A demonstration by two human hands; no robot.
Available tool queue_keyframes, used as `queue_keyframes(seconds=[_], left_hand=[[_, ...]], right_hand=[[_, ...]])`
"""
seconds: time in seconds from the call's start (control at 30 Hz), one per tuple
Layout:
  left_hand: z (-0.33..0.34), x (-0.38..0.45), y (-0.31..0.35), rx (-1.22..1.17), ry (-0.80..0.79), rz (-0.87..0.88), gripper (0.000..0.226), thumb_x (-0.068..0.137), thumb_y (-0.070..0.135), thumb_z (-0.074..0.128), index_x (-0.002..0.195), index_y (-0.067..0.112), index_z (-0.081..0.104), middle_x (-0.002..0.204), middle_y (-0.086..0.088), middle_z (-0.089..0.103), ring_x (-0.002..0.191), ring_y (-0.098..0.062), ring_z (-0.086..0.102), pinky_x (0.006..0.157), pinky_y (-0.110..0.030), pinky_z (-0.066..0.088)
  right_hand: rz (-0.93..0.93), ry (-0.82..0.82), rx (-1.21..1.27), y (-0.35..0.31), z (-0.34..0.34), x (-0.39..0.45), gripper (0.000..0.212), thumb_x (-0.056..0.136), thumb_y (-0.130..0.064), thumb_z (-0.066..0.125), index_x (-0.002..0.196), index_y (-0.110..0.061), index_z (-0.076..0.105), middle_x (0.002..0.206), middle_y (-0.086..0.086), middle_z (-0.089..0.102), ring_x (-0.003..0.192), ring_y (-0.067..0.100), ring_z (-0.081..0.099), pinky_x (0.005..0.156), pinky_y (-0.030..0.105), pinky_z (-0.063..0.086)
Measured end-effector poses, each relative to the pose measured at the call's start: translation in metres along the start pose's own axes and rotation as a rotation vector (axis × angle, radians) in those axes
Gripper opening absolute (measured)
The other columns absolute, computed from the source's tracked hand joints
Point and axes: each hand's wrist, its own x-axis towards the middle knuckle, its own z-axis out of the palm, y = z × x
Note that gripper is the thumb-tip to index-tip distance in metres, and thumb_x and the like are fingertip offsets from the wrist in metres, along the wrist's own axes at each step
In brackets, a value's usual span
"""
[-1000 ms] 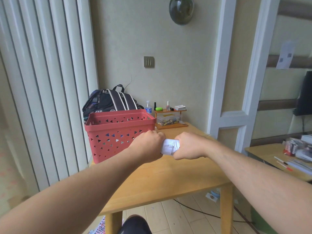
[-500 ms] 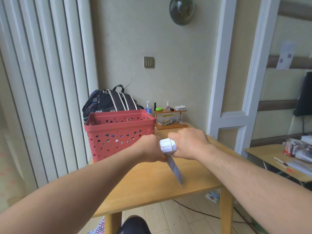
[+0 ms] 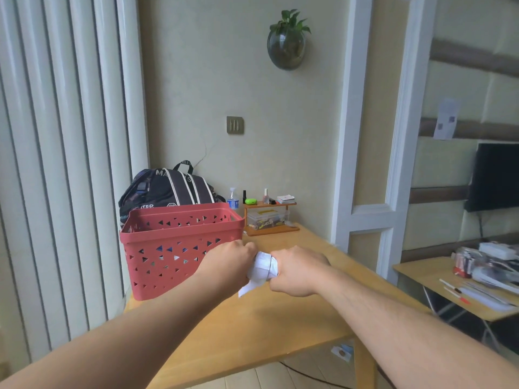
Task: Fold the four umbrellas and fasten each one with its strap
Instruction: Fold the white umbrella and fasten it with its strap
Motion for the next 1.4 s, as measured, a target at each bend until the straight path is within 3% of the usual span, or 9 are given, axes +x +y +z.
queue_keyframes(seconds=[0.27,0.5,0.8,0.9,0.97,1.07,1.1,1.23,1.4], left_hand=[[-0.008,-0.004,-0.002,0.070,-0.015,0.094,0.020,0.093,0.015,0.056,0.113,0.019,0.055,0.102,-0.004,0.063,0.092,-0.031,0.067,0.068,-0.036,0.051],[0.005,-0.003,-0.007,-0.088,0.026,0.006,0.017,0.087,0.024,0.055,0.078,0.026,0.041,0.069,0.007,0.047,0.071,-0.029,0.056,0.057,-0.035,0.049],[0.012,-0.007,-0.011,-0.227,0.034,0.005,0.020,0.083,0.030,0.056,0.073,0.026,0.039,0.068,0.006,0.054,0.063,-0.026,0.054,0.064,-0.042,0.056],[0.009,-0.018,-0.003,-0.590,0.171,-0.137,0.033,0.083,0.027,0.073,0.104,0.026,0.047,0.087,0.004,0.059,0.081,-0.023,0.060,0.064,-0.037,0.047],[0.009,-0.027,0.006,-1.010,0.186,-0.430,0.050,0.081,0.018,0.077,0.115,0.026,0.041,0.097,0.001,0.063,0.084,-0.020,0.063,0.064,-0.037,0.049],[0.022,-0.035,0.018,-1.393,0.068,-0.693,0.020,0.090,0.013,0.060,0.108,0.021,0.054,0.100,-0.002,0.070,0.086,-0.025,0.063,0.075,-0.040,0.050],[0.023,-0.038,0.022,-1.463,0.007,-0.688,0.012,0.093,0.019,0.056,0.103,0.018,0.063,0.098,-0.001,0.074,0.090,-0.026,0.064,0.079,-0.037,0.048],[0.022,-0.045,0.032,-1.593,-0.191,-0.514,0.054,0.105,0.060,0.039,0.106,0.021,0.077,0.104,0.001,0.080,0.098,-0.018,0.071,0.092,-0.036,0.046],[0.019,-0.052,0.043,-1.620,-0.135,-0.323,0.030,0.108,0.037,0.055,0.094,0.015,0.070,0.075,0.002,0.061,0.077,-0.018,0.061,0.084,-0.033,0.047]], right_hand=[[-0.026,-0.217,0.301,0.000,0.000,-0.006,0.026,0.078,-0.047,0.058,0.076,-0.021,0.051,0.064,0.000,0.055,0.047,0.022,0.052,0.049,0.031,0.043],[-0.057,0.101,0.100,0.006,0.008,-0.002,0.025,0.073,-0.053,0.058,0.083,-0.032,0.048,0.083,-0.011,0.060,0.079,0.018,0.059,0.060,0.034,0.044],[-0.175,0.202,-0.146,0.010,0.019,0.001,0.033,0.084,-0.061,0.054,0.095,-0.039,0.032,0.096,-0.007,0.061,0.088,0.029,0.058,0.059,0.035,0.043],[-0.143,0.210,-0.082,0.014,0.022,0.002,0.033,0.089,-0.065,0.052,0.094,-0.038,0.034,0.097,-0.007,0.063,0.087,0.028,0.056,0.065,0.038,0.049],[-0.073,0.223,0.034,0.018,0.024,0.003,0.037,0.088,-0.069,0.054,0.094,-0.037,0.036,0.097,-0.007,0.063,0.087,0.027,0.057,0.064,0.037,0.047],[0.017,0.240,0.103,0.022,0.029,0.004,0.040,0.087,-0.070,0.055,0.099,-0.035,0.041,0.095,-0.007,0.062,0.085,0.027,0.059,0.067,0.036,0.050],[0.036,0.241,0.102,0.023,0.030,0.004,0.041,0.087,-0.070,0.056,0.101,-0.034,0.043,0.095,-0.007,0.062,0.085,0.027,0.060,0.067,0.036,0.050],[0.090,0.245,0.135,0.025,0.032,0.004,0.037,0.086,-0.063,0.058,0.098,-0.030,0.044,0.093,-0.007,0.061,0.083,0.024,0.060,0.065,0.036,0.051],[0.126,0.275,0.164,0.030,0.026,0.003,0.036,0.087,-0.061,0.059,0.096,-0.030,0.044,0.093,-0.006,0.062,0.080,0.022,0.059,0.060,0.035,0.045]])
